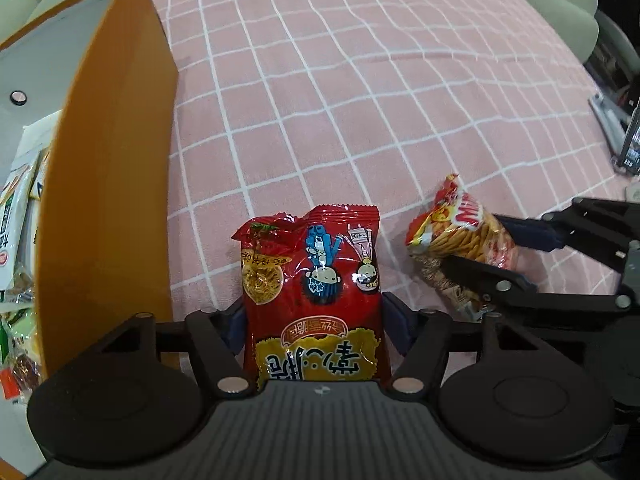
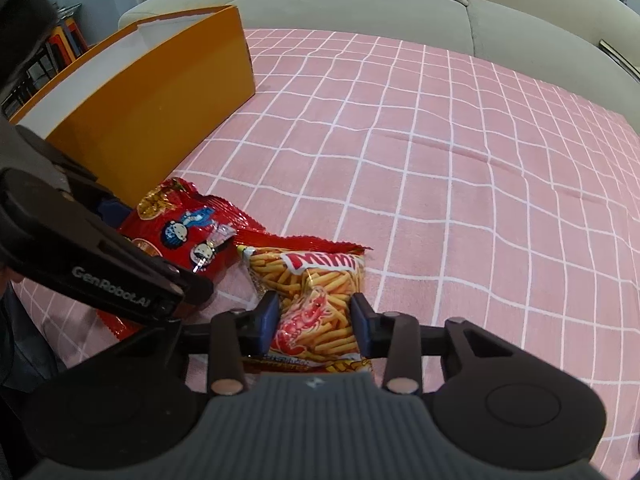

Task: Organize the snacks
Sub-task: 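Grasp the red snack bag with the left tool while the right tool grasps the stick-snack bag, then lift both bags and carry them over the open box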

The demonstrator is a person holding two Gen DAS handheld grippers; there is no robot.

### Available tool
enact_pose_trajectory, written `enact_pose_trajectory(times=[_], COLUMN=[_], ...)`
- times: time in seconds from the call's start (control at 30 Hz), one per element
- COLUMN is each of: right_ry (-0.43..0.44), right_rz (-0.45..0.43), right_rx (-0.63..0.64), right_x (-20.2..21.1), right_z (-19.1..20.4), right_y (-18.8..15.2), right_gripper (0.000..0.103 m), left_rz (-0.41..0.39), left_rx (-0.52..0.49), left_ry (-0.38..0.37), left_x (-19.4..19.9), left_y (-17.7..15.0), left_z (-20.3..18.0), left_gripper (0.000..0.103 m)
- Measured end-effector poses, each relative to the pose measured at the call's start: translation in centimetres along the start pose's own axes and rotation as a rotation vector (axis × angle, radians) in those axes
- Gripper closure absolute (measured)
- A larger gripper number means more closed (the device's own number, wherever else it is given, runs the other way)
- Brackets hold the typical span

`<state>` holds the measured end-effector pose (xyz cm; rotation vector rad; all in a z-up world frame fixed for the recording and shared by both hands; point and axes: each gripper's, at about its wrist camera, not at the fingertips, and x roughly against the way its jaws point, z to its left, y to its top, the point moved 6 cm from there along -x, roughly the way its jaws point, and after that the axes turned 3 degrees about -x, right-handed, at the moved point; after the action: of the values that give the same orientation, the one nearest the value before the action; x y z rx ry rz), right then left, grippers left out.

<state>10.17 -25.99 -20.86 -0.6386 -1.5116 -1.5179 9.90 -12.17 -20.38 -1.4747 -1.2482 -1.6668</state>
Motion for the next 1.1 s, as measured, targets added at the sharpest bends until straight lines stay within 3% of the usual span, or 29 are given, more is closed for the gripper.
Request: enact_pose_trajectory(times=[0.23, 0.63, 0.9, 1.1], right_ry=[-0.012, -0.002, 0.019, 0.072], right_rz=[-0.005, -0.039, -0.103, -0.166], right_rx=[0.002, 0.069, 0.154, 0.22], right_x=[0.4, 4.1, 7.5, 9.8], right_z=[0.2, 2.9, 6.3, 9.6], right_y=[0.5, 1.7, 4.7, 7.5], right_gripper=[0.073, 0.074, 0.074, 0.074], left_rz=[-0.055, -0.146, -0.246, -0.311], left_rx=[0.034, 0.061, 0.085, 0.12], left_ry=[-0.012, -0.025, -0.047, 0.018], left_x=[2.0, 7.6, 13.0, 16.3], left_y=[-0.1, 0.0, 0.0, 0.2], left_z=[-0.1, 1.0, 3.4, 7.9], left_gripper=[0.028, 0.028, 0.028, 0.028])
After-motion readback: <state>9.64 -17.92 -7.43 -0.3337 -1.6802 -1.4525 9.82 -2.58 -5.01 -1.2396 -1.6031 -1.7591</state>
